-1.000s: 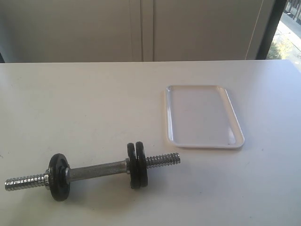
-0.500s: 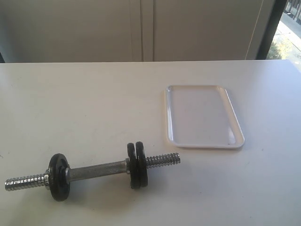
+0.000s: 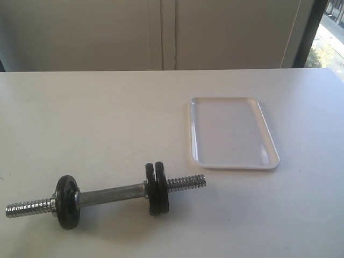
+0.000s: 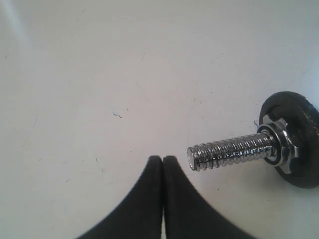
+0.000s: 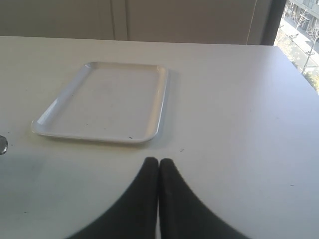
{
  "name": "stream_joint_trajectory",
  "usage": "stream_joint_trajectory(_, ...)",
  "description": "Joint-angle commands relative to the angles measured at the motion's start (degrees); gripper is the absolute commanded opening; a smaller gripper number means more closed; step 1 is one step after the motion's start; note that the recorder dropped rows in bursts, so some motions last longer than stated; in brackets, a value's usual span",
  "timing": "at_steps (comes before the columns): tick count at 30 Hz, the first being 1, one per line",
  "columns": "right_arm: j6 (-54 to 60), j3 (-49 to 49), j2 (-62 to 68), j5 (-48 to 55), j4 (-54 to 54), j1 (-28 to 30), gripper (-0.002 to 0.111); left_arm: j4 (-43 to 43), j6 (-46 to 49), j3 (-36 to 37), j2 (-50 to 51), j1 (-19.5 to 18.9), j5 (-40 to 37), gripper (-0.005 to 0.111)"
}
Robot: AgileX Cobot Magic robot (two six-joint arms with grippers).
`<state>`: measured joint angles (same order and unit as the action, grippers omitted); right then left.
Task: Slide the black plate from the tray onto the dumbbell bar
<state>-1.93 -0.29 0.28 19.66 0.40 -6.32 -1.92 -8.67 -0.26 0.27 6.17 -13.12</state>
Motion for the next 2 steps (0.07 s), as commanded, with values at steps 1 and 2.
stream_joint_trajectory(1, -0.1, 0.3, -0.3, -0.4, -0.4, 0.5, 0.0, 0.2, -0.1, 0.3, -0.3, 0.4, 0.1, 0.0)
stream_joint_trajectory(2, -0.1, 0.3, -0.3, -0.4, -0.4, 0.5, 0.0, 0.2, -0.1, 0.3, -0.3, 0.4, 0.1, 0.0)
